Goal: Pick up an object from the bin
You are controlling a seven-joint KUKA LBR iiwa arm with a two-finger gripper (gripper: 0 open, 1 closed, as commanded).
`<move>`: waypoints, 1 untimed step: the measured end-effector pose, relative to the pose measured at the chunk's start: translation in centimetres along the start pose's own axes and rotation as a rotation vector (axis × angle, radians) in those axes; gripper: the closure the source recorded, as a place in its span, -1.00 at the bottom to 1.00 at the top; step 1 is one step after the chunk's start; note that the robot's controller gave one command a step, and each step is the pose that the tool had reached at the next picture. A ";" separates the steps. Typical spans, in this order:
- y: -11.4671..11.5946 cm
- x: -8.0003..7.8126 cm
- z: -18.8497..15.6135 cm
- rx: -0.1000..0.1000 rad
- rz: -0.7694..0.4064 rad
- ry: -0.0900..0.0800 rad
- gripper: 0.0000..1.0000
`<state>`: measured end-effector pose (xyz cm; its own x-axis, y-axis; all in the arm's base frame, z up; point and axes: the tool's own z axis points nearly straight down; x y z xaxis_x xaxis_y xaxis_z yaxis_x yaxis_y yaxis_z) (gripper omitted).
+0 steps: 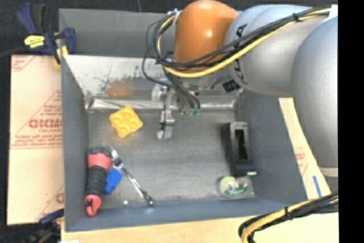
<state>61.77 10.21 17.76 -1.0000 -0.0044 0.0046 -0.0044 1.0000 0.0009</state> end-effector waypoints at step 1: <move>0.0 -0.2 -0.5 -0.001 0.002 -0.008 -1.00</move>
Offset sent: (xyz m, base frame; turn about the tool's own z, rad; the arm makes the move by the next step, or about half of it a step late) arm 0.0074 0.0513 0.0057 -0.0777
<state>61.97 10.19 18.22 -1.0000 -0.0027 -0.0036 -0.0027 1.0000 0.0016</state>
